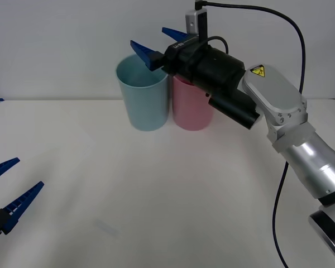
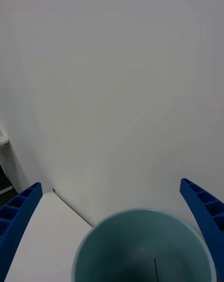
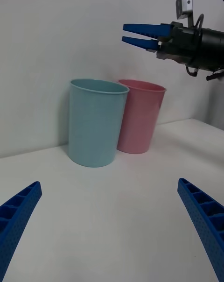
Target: Grasp the object on the table and drop it into the matching bin: aluminum can to the light blue bin, PET bottle to the pink bin.
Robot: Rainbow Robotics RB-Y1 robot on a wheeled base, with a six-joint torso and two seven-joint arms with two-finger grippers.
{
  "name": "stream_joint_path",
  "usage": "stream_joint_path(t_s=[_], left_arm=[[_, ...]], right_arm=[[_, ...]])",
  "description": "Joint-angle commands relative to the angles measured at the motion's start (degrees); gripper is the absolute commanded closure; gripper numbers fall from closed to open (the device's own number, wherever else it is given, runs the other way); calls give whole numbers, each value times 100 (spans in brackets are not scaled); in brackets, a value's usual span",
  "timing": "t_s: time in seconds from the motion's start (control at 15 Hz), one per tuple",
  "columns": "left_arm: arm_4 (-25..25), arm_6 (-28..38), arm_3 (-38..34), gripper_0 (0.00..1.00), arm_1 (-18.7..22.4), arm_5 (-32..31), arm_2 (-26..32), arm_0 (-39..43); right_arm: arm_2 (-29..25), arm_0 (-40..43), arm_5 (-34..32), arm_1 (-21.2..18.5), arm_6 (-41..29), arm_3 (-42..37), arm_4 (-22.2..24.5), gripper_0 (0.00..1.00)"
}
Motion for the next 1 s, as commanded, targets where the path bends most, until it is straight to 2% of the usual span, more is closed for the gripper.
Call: stream_joint_path(t_s=[0.07, 0.4, 0.73, 1.0], left_arm=[[0, 0, 0, 0, 0, 0, 0, 0], [0, 0, 0, 0, 0, 0, 0, 0], [0, 0, 0, 0, 0, 0, 0, 0], [0, 0, 0, 0, 0, 0, 0, 0]], right_arm=[[2, 539, -44, -335, -26, -759, 1, 0], [-183, 1893, -97, -1064, 9, -2341, 1, 0], [-1167, 3440, -1213, -1451, 158, -3387, -7, 0], [-1756, 4547, -1618, -1758, 413, -3950, -306, 0]])
